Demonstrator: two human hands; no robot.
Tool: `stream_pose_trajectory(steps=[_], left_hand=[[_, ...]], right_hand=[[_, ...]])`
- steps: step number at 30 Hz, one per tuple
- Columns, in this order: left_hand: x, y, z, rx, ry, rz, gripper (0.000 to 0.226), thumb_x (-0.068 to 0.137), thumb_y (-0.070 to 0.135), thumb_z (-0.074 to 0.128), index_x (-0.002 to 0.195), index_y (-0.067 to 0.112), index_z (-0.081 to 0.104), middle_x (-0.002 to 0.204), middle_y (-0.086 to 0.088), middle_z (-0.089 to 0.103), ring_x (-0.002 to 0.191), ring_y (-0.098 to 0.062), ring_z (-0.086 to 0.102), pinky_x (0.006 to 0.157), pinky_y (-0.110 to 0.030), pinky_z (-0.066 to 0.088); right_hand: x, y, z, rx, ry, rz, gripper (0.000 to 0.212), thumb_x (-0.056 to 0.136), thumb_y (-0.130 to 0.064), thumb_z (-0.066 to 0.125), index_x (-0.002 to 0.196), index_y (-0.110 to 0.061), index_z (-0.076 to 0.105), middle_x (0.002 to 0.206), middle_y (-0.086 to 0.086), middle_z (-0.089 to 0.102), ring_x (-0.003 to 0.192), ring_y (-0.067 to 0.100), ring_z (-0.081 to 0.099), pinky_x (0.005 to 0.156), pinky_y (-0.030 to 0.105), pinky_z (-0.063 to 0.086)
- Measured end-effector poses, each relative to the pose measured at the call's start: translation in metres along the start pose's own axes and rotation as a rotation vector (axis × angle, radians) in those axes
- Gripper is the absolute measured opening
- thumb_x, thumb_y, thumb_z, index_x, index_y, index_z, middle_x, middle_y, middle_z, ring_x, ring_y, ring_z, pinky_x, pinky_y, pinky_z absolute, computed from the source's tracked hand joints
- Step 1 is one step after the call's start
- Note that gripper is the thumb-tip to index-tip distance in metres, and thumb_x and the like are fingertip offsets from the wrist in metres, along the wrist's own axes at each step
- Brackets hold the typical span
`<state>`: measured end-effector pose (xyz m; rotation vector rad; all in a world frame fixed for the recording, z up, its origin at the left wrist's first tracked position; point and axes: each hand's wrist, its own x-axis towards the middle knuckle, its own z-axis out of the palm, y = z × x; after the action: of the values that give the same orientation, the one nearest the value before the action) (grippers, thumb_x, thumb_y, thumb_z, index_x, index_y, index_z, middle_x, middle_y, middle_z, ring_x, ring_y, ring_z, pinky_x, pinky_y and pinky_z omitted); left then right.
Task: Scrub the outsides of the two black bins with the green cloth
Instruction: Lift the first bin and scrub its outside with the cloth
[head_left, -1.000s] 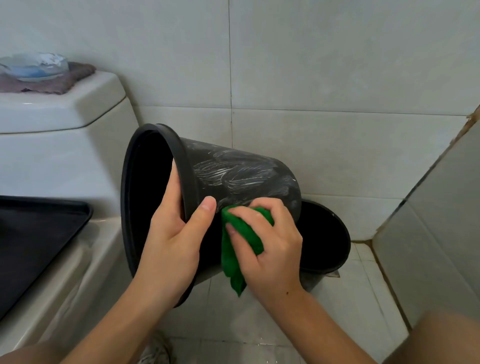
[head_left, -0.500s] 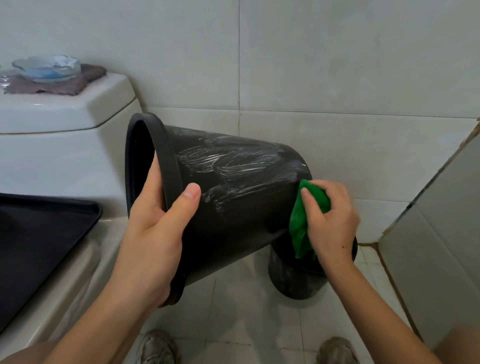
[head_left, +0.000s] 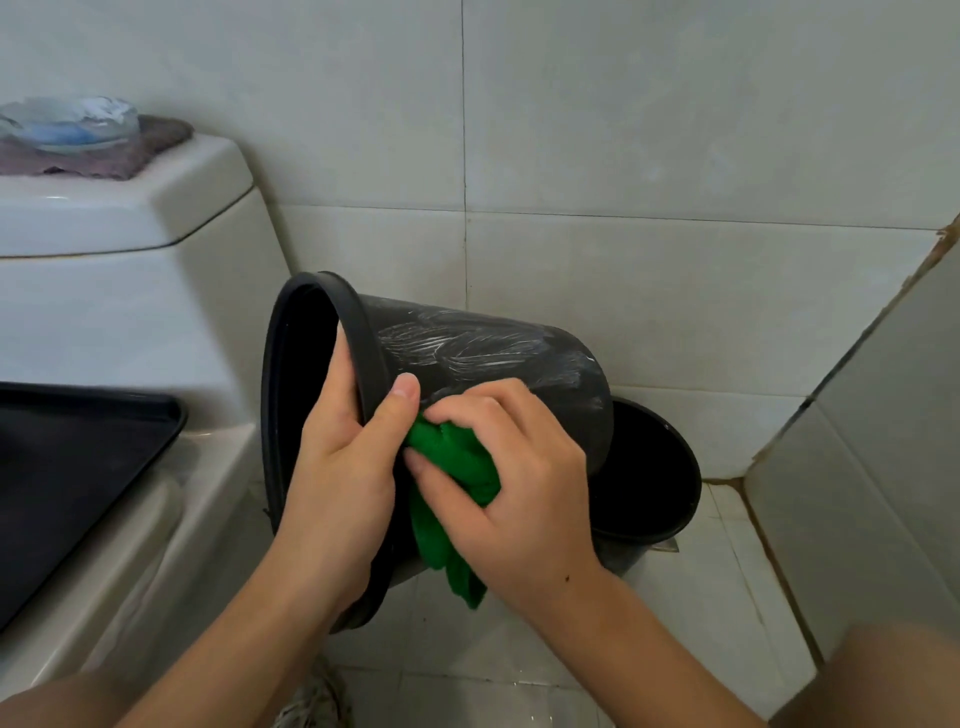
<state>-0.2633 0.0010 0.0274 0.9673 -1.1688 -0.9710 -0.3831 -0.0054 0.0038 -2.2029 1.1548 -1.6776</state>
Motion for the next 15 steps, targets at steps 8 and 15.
stream_pose_trajectory(steps=[8, 15], left_hand=[[0.000, 0.006, 0.003, -0.078, 0.009, -0.031, 0.047, 0.093, 0.017, 0.051, 0.139, 0.026, 0.051, 0.121, -0.003, 0.071, 0.114, -0.024, 0.066, 0.096, -0.038, 0.054], [0.002, 0.007, 0.006, -0.094, 0.081, -0.032, 0.058, 0.090, 0.020, 0.052, 0.147, 0.027, 0.042, 0.132, -0.001, 0.066, 0.123, -0.021, 0.061, 0.109, -0.049, 0.043]], right_hand=[[0.006, 0.012, -0.014, -0.354, 0.055, 0.042, 0.043, 0.086, -0.055, 0.054, 0.110, -0.023, 0.071, 0.108, 0.006, 0.056, 0.100, 0.022, 0.051, 0.078, 0.031, 0.042], [0.008, 0.015, -0.012, -0.411, 0.147, 0.003, 0.061, 0.088, -0.064, 0.054, 0.127, -0.019, 0.064, 0.088, 0.005, 0.052, 0.076, 0.017, 0.050, 0.059, 0.023, 0.041]])
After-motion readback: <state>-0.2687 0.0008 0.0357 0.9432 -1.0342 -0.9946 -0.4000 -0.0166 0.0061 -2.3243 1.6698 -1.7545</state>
